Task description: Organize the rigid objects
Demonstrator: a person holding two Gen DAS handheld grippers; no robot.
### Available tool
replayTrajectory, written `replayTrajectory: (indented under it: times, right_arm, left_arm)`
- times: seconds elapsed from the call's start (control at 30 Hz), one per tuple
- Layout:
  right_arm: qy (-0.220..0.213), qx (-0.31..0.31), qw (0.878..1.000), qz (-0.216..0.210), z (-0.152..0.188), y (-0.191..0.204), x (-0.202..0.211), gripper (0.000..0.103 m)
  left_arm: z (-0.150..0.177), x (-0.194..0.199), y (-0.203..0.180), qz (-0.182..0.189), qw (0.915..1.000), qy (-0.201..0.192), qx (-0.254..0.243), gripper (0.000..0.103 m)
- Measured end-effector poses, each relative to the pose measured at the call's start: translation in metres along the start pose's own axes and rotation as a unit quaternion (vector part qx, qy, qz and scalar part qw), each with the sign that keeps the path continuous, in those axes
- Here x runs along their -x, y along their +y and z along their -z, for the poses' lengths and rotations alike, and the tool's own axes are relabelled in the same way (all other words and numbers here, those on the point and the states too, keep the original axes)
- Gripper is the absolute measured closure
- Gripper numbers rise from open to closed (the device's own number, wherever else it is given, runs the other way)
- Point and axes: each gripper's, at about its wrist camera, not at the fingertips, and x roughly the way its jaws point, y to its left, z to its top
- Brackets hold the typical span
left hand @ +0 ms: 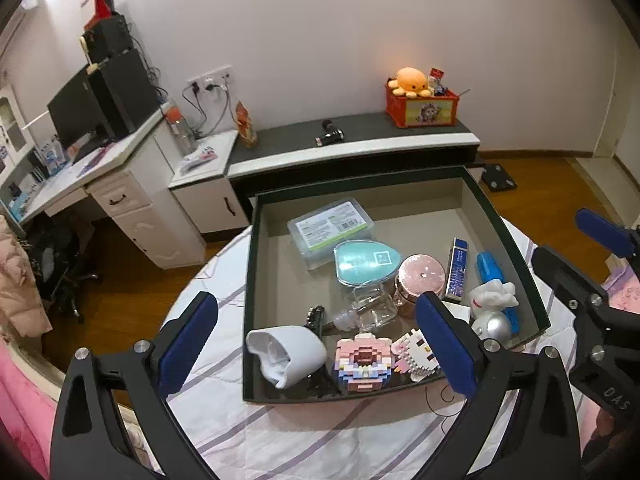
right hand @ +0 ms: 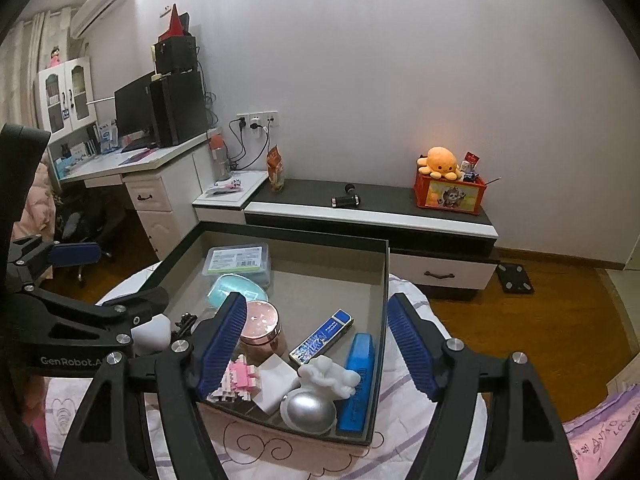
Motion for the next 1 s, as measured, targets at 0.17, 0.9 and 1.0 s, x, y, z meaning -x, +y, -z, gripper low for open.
replayTrajectory:
  times: [0.17, 0.9, 1.0]
  right_arm:
    - [-0.015, 0.006, 1.0, 0.01, 0.001, 0.004, 0.026, 0.029]
    - [-0.125, -0.01, 0.99, 0.067, 0.09, 0.043, 0.184, 0.021]
    - [-0.141, -0.007, 0.986, 0.084, 0.103, 0.047, 0.194, 0.021]
  left_arm:
    - [0.011, 0.028, 0.004, -0.009, 0.9997, -0.023, 0.006, 0.003]
    - [0.139, 0.168, -0.011, -0.01, 0.983, -0.182, 0.021, 0.0]
    - [0.158, 0.18, -0.012, -0.01, 0.9766, -0.213, 0.024, 0.0]
